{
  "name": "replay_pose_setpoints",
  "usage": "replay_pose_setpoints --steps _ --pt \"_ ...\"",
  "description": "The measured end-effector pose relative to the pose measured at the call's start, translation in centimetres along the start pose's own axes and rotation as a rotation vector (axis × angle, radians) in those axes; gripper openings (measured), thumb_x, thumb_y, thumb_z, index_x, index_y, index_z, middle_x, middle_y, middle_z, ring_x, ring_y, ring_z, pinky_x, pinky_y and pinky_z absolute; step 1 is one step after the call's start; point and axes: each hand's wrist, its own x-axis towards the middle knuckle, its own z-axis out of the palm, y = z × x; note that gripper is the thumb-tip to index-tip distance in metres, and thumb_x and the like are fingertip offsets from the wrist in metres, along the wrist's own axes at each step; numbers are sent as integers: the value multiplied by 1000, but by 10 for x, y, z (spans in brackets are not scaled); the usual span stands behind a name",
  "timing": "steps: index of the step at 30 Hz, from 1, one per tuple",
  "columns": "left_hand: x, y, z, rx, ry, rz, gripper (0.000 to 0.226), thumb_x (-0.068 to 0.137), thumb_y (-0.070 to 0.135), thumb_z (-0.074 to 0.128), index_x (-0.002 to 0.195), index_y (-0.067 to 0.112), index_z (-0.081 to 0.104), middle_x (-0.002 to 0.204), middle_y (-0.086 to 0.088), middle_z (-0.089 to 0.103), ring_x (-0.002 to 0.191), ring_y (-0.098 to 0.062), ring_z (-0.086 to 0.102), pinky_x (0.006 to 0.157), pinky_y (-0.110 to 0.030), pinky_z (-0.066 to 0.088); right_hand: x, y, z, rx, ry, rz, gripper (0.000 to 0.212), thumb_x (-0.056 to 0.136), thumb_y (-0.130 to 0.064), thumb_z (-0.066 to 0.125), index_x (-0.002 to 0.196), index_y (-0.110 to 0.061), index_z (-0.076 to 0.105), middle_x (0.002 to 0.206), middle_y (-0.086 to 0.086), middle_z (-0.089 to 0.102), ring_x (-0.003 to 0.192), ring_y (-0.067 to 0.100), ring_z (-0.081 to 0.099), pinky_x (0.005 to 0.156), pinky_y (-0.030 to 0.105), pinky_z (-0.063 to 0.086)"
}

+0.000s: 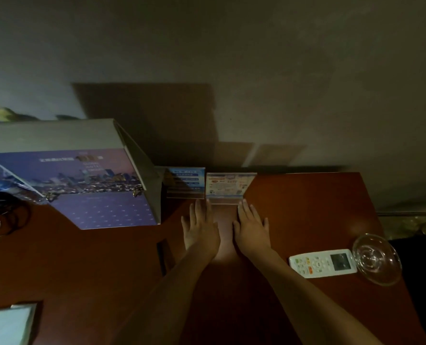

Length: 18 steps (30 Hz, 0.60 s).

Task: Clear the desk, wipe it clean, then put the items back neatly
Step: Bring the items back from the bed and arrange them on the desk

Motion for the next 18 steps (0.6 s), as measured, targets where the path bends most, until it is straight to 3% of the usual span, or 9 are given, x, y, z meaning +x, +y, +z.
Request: replay_pose_setpoints --steps 9,18 --pt "8 3 -10 -25 17 -61 71 99 34 36 150 23 -14 156 -13 -2 145 -30 3 116 -46 13 9 -5 -7 -11 -7 -11 58 103 -33 25 152 -21 -3 160 -6 -7 146 11 -7 116 49 0" --pt "12 2 -12 -12 26 -58 76 98 33 40 150 23 -14 156 -13 -3 145 -29 0 116 -46 13 15 -9 -14 -49 -34 -25 59 103 -31 27 152 -20 -4 160 -4 -8 147 13 -7 116 50 2"
